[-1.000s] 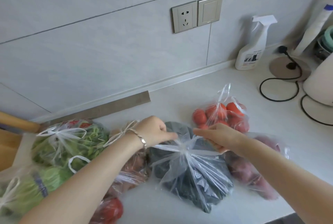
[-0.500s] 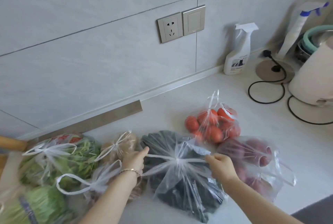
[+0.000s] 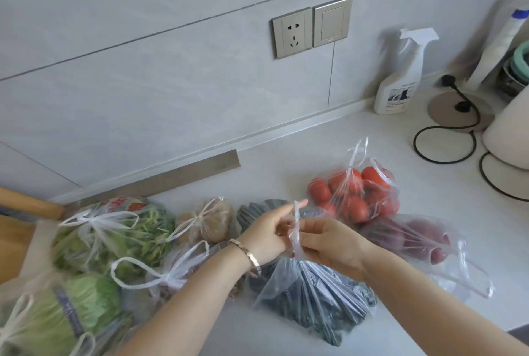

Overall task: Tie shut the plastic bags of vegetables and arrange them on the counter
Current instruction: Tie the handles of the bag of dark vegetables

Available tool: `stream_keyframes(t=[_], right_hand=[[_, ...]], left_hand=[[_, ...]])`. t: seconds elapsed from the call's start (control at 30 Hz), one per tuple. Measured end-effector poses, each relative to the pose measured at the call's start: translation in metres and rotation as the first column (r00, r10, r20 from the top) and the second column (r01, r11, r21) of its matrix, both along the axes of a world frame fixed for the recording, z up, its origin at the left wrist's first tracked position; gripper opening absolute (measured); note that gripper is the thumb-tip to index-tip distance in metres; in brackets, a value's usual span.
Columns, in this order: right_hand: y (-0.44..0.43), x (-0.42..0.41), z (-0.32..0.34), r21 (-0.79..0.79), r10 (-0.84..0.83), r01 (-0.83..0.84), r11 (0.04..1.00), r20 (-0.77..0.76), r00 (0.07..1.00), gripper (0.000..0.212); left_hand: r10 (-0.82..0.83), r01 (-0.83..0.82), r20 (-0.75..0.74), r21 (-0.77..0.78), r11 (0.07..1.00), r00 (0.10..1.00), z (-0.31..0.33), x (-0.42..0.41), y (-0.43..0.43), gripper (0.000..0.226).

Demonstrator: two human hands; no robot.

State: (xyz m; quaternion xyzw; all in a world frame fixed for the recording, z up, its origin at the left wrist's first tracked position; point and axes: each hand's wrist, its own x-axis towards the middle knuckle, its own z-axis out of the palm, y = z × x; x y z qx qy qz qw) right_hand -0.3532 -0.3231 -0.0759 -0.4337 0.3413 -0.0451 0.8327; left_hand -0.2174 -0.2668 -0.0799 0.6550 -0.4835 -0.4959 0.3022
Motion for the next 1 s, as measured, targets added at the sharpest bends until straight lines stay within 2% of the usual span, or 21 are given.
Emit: stream_keyframes(t=[0.07, 0.13, 0.2, 0.23, 0.27, 0.3, 0.33, 0.4, 0.43, 0.47, 0.5, 0.53, 0.6, 0.63, 0.67, 0.7, 0.73, 0.77, 0.8, 0.87, 1.0], right_hand=[[0.003, -0.001, -0.005, -0.149, -0.033, 0.012, 0.989, -0.141, 0.989, 0.012], [0.001, -0.005, -0.013, -0.252, -0.203, 0.147, 0.957, -0.214, 0.955, 0.012], [-0.003, -0.014, -0.025, -0.179, -0.412, 0.377, 0.909, -0.244, 0.878, 0.015], [-0.005, -0.022, -0.034, -0.089, -0.487, 0.483, 0.871, -0.269, 0.831, 0.015], [-0.005, -0.029, -0.044, 0.016, -0.533, 0.564, 0.825, -0.309, 0.788, 0.016], [-0.003, -0.036, -0.054, 0.106, -0.539, 0.608, 0.787, -0.364, 0.760, 0.020], [0.000, -0.040, -0.066, 0.160, -0.515, 0.615, 0.772, -0.410, 0.753, 0.024], [0.005, -0.039, -0.080, 0.215, -0.447, 0.581, 0.785, -0.452, 0.772, 0.028], [0.006, -0.036, -0.082, 0.227, -0.433, 0.569, 0.791, -0.448, 0.782, 0.030], [0.003, -0.033, -0.082, 0.228, -0.434, 0.565, 0.793, -0.439, 0.787, 0.033], [-0.001, -0.030, -0.078, 0.195, -0.436, 0.553, 0.810, -0.429, 0.791, 0.036], [-0.007, -0.027, -0.072, 0.130, -0.431, 0.523, 0.842, -0.421, 0.798, 0.037], [-0.019, -0.024, -0.057, -0.038, -0.365, 0.385, 0.922, -0.408, 0.837, 0.034], [-0.023, -0.022, -0.047, -0.116, -0.314, 0.293, 0.949, -0.403, 0.860, 0.031], [-0.025, -0.019, -0.038, -0.191, -0.270, 0.208, 0.959, -0.403, 0.875, 0.029], [-0.027, -0.016, -0.030, -0.268, -0.250, 0.148, 0.952, -0.406, 0.879, 0.031], [-0.029, -0.013, -0.025, -0.348, -0.259, 0.115, 0.930, -0.402, 0.878, 0.038], [-0.029, -0.010, -0.021, -0.419, -0.290, 0.110, 0.901, -0.394, 0.872, 0.045], [-0.030, -0.009, -0.019, -0.463, -0.333, 0.136, 0.876, -0.376, 0.864, 0.049], [-0.030, -0.012, -0.018, -0.472, -0.408, 0.216, 0.855, -0.354, 0.842, 0.046], [-0.031, -0.026, -0.030, -0.264, -0.481, 0.407, 0.875, -0.375, 0.792, 0.040]], left_hand=[[-0.001, 0.003, 0.069, -0.021, 1.000, 0.998, -0.005, -0.003, 0.000, 0.064], [0.063, -0.048, 0.211, -0.077, 0.996, 0.975, -0.008, -0.004, 0.000, 0.038], [0.240, -0.204, 0.323, -0.142, 0.969, 0.915, -0.015, 0.003, 0.004, 0.023], [0.357, -0.336, 0.291, -0.120, 0.934, 0.888, -0.022, 0.010, 0.007, 0.022], [0.482, -0.484, 0.193, -0.040, 0.874, 0.855, -0.030, 0.017, 0.011, 0.021], [0.619, -0.620, 0.047, 0.095, 0.779, 0.784, -0.038, 0.024, 0.015, 0.020], [0.746, -0.704, -0.098, 0.271, 0.656, 0.658, -0.045, 0.029, 0.019, 0.020], [0.903, -0.704, -0.272, 0.566, 0.430, 0.333, -0.057, 0.029, 0.024, 0.023], [0.930, -0.675, -0.301, 0.643, 0.361, 0.210, -0.060, 0.027, 0.025, 0.025], [0.937, -0.653, -0.311, 0.679, 0.335, 0.157, -0.060, 0.028, 0.024, 0.027], [0.929, -0.633, -0.322, 0.684, 0.361, 0.181, -0.055, 0.030, 0.020, 0.028], [0.903, -0.611, -0.323, 0.665, 0.429, 0.283, -0.047, 0.033, 0.017, 0.029], [0.733, -0.535, -0.212, 0.558, 0.634, 0.646, -0.022, 0.036, 0.011, 0.029], [0.570, -0.471, -0.077, 0.481, 0.740, 0.818, -0.009, 0.037, 0.009, 0.030], [0.363, -0.376, 0.113, 0.410, 0.831, 0.925, 0.003, 0.036, 0.008, 0.034], [0.142, -0.263, 0.331, 0.358, 0.896, 0.933, 0.012, 0.033, 0.006, 0.039], [-0.044, -0.149, 0.513, 0.329, 0.933, 0.857, 0.018, 0.028, 0.005, 0.044], [-0.148, -0.068, 0.618, 0.311, 0.948, 0.772, 0.021, 0.022, 0.004, 0.046], [-0.179, -0.029, 0.665, 0.289, 0.957, 0.725, 0.021, 0.017, 0.003, 0.045], [-0.140, -0.015, 0.690, 0.214, 0.977, 0.711, 0.016, 0.013, 0.004, 0.041], [0.012, -0.027, 0.683, 0.012, 1.000, 0.730, 0.006, 0.015, 0.014, 0.053]])
